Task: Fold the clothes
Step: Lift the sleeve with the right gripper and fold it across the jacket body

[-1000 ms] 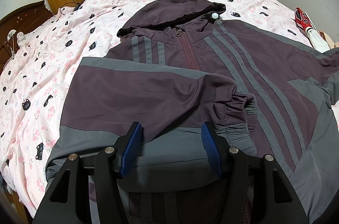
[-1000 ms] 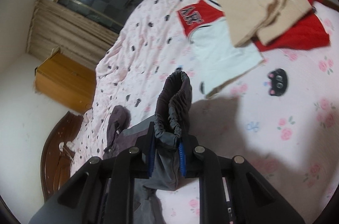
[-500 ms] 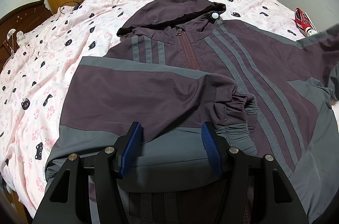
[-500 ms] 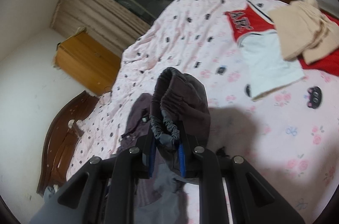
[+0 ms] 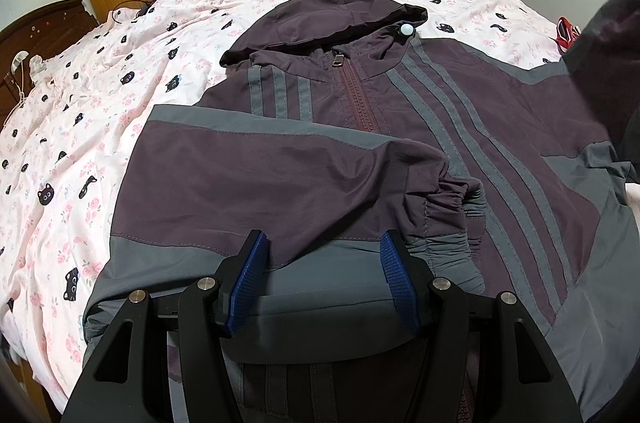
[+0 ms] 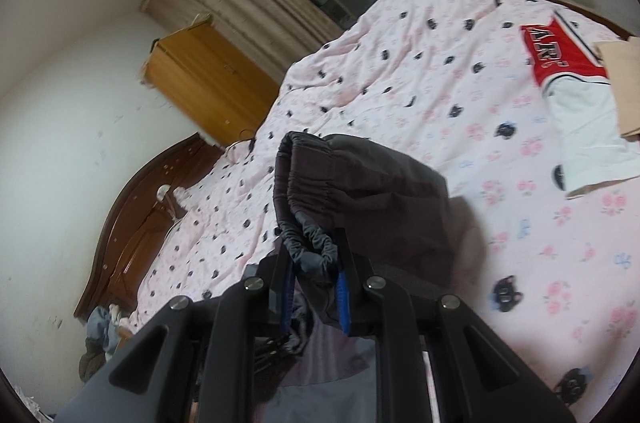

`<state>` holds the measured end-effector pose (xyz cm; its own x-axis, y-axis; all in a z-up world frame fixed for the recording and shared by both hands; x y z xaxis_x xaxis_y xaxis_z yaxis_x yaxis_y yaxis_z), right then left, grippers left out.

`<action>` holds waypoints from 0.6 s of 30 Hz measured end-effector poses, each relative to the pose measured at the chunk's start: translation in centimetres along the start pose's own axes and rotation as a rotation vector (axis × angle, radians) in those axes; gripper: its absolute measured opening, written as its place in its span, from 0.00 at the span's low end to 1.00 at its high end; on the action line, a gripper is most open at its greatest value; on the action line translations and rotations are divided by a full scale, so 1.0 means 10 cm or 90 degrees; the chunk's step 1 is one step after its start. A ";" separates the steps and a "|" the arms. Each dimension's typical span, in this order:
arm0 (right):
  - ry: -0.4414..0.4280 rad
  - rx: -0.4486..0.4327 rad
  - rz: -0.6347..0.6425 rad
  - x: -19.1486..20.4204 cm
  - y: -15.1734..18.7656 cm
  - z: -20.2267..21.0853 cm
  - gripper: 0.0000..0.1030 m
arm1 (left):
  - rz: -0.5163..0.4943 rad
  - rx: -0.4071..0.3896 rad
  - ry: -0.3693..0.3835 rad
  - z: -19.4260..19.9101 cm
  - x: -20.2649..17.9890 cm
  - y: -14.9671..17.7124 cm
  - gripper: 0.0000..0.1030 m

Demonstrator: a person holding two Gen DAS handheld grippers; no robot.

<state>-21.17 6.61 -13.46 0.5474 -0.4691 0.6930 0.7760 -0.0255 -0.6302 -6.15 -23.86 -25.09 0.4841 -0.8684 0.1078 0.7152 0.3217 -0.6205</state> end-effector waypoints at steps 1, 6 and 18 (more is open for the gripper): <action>-0.004 0.004 0.003 0.04 0.01 -0.03 0.17 | 0.000 0.000 0.000 0.00 0.00 0.00 0.53; -0.027 0.026 0.020 0.22 0.08 -0.17 0.17 | 0.002 0.000 0.002 0.00 0.00 -0.01 0.53; -0.062 0.069 0.041 0.56 0.28 -0.51 0.17 | 0.007 -0.002 0.005 0.00 0.02 0.00 0.53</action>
<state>-17.49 -0.60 -13.12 0.6213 -0.3790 0.6858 0.7642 0.0995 -0.6373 -6.09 -24.01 -25.04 0.4880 -0.8677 0.0945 0.7081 0.3303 -0.6241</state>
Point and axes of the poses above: each gripper's, at about its wrist camera, not at the fingertips, and z roughly against the way its jaws point, x to its left, y to its underside, the point moved 2 cm from there along -z, roughly the way its jaws point, and after that the axes turned 3 degrees about -x, right-handed, at the moved point
